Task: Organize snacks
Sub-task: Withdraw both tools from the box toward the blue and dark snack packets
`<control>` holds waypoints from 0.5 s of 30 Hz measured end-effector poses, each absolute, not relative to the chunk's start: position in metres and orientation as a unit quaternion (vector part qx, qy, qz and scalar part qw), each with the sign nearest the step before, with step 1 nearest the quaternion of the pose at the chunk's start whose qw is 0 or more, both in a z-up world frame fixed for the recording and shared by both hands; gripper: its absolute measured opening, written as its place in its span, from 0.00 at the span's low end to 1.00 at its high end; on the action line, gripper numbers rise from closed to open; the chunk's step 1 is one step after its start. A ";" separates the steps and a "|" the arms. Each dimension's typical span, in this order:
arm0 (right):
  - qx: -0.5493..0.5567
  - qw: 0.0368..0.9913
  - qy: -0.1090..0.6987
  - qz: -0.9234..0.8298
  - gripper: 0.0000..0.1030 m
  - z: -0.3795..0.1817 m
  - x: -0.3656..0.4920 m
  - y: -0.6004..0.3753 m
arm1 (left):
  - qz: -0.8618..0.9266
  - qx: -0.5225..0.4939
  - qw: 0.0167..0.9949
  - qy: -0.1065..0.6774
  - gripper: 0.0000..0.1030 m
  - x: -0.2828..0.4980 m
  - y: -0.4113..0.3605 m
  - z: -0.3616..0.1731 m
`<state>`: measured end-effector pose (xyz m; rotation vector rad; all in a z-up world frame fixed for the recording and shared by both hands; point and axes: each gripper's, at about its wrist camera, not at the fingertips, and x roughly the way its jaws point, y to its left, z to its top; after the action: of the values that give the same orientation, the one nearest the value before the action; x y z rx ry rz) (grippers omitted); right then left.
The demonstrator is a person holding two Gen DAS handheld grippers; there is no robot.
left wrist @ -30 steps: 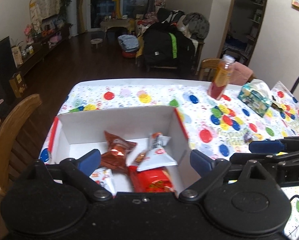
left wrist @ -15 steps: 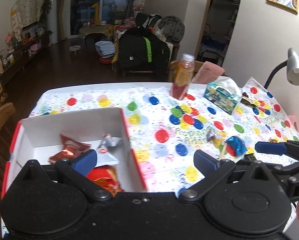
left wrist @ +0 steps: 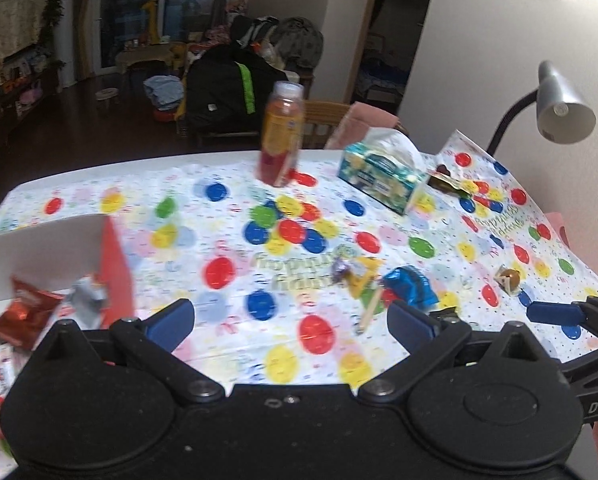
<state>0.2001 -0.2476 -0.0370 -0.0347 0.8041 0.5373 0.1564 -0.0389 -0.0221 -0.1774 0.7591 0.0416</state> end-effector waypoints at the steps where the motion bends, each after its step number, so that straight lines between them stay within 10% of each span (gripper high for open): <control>1: -0.013 0.885 0.390 0.254 1.00 -0.040 0.204 -0.255 | 0.020 -0.085 0.924 0.372 0.99 0.162 -0.045 -0.025; 15: -0.002 0.878 0.433 0.203 1.00 -0.096 0.261 -0.316 | 0.028 -0.070 0.904 0.420 0.97 0.256 -0.109 -0.081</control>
<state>0.2607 -0.3159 -0.0958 -0.0037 0.9028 0.4238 0.2557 -0.1085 -0.0813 -0.1443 0.8687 0.0580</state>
